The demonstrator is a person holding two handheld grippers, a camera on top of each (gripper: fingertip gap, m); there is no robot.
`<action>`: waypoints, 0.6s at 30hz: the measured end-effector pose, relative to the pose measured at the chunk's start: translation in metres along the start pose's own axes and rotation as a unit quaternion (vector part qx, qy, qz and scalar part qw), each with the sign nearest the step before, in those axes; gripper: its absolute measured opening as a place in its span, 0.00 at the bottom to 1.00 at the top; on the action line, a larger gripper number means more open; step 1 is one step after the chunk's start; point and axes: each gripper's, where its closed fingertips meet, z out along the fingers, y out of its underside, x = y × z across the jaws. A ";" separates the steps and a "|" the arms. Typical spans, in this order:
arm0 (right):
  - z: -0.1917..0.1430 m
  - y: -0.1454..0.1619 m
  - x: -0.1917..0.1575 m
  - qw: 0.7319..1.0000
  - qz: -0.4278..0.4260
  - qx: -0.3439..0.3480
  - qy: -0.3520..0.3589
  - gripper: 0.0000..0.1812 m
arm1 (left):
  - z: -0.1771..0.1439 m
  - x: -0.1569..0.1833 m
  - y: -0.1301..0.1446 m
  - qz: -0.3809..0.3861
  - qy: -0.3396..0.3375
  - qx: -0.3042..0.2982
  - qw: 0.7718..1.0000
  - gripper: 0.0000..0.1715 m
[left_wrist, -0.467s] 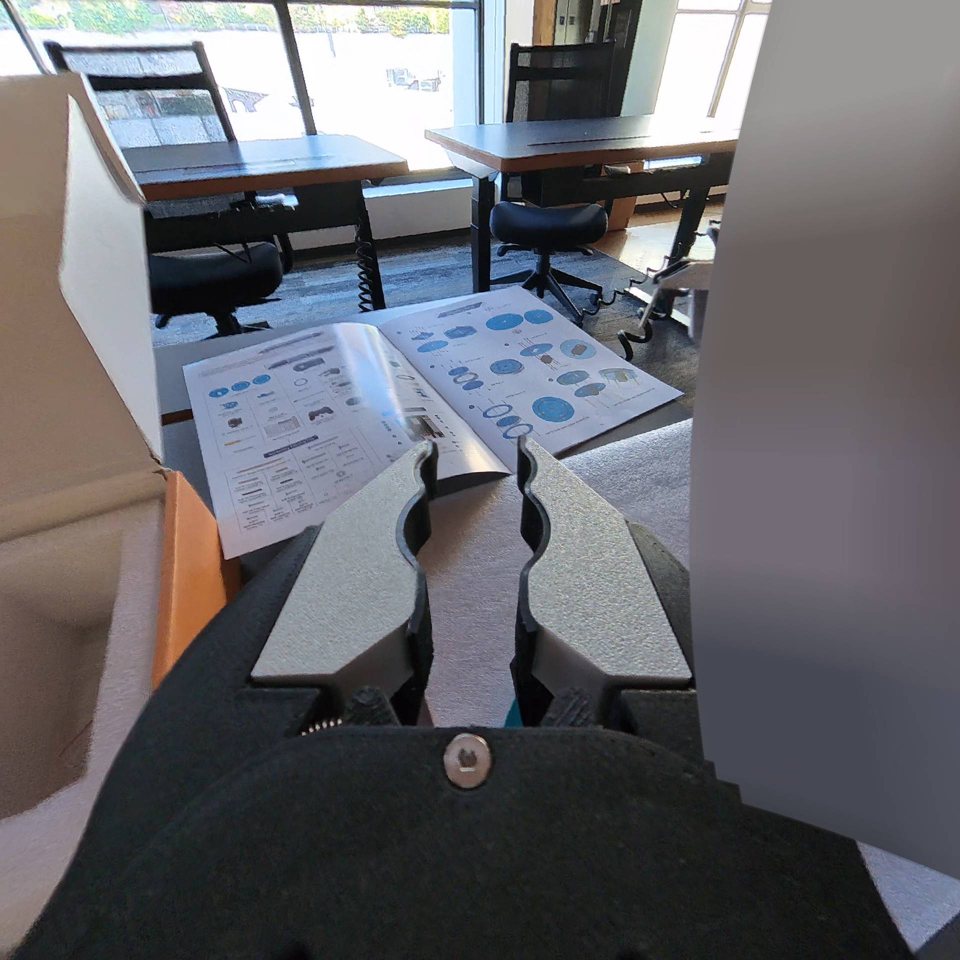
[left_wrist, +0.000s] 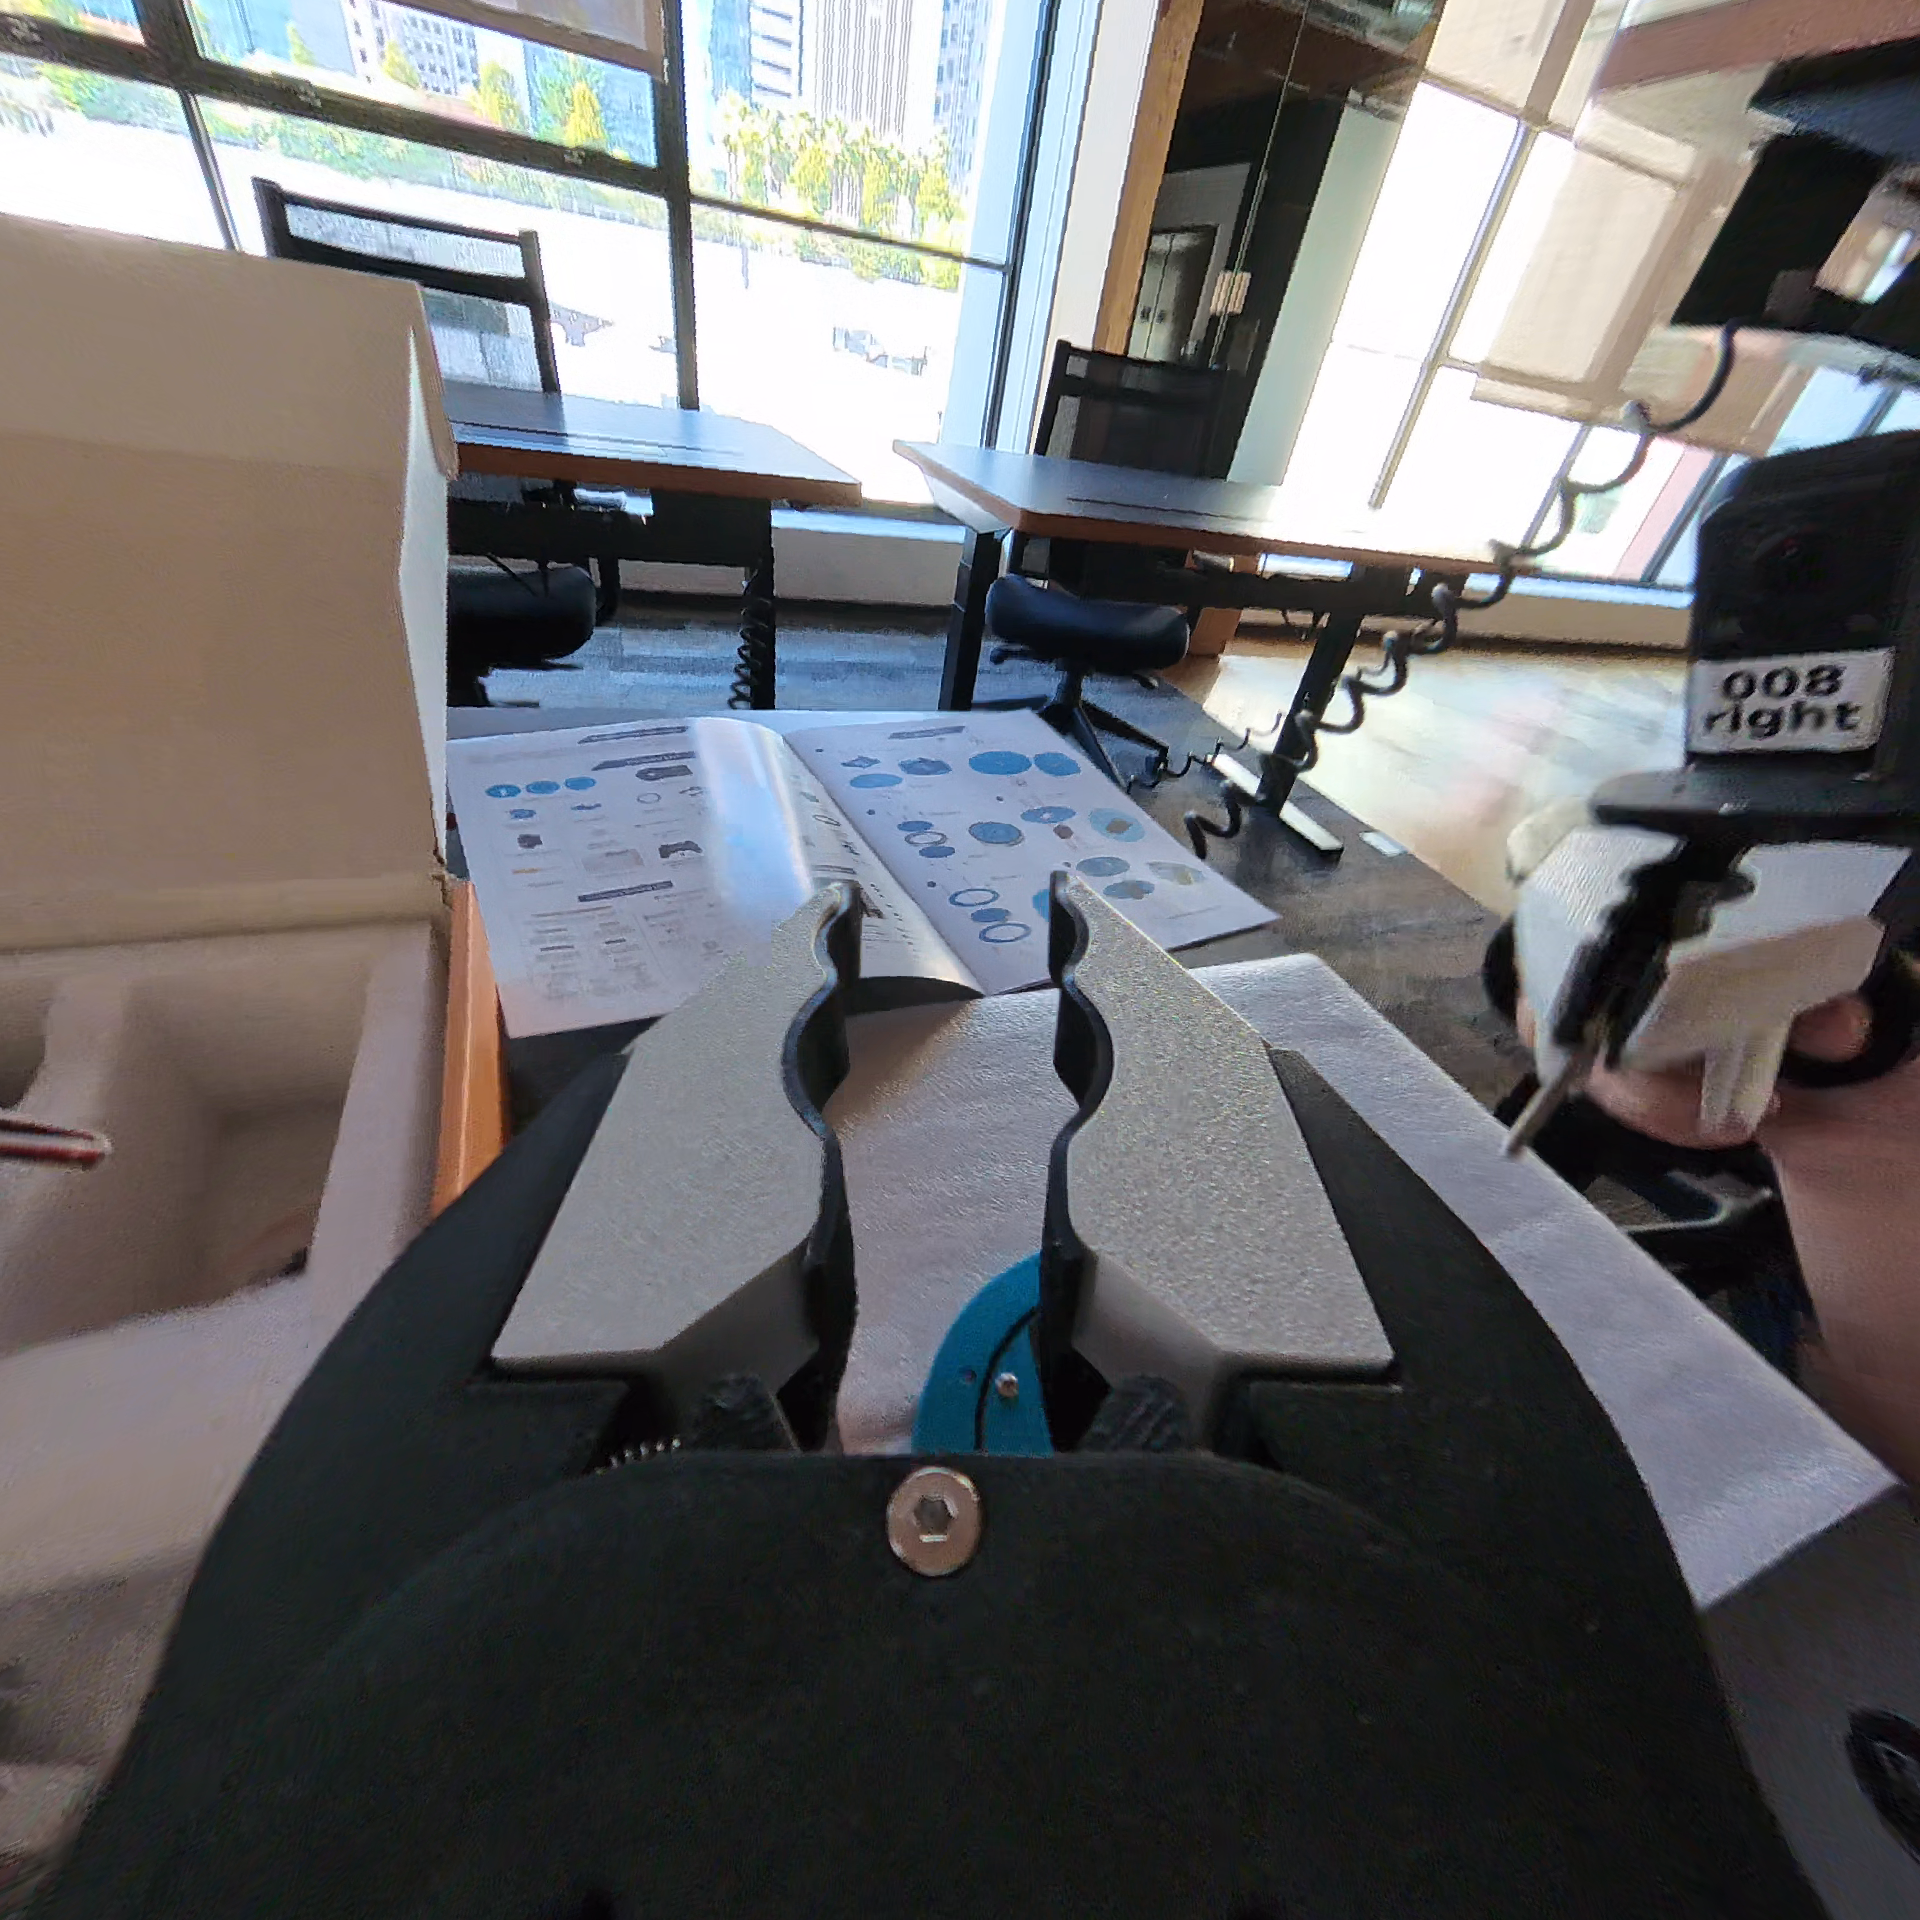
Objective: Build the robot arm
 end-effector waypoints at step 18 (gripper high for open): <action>0.045 0.074 0.009 0.994 0.072 -0.038 0.079 0.02 | -0.016 0.033 0.036 0.061 0.012 -0.013 0.998 0.19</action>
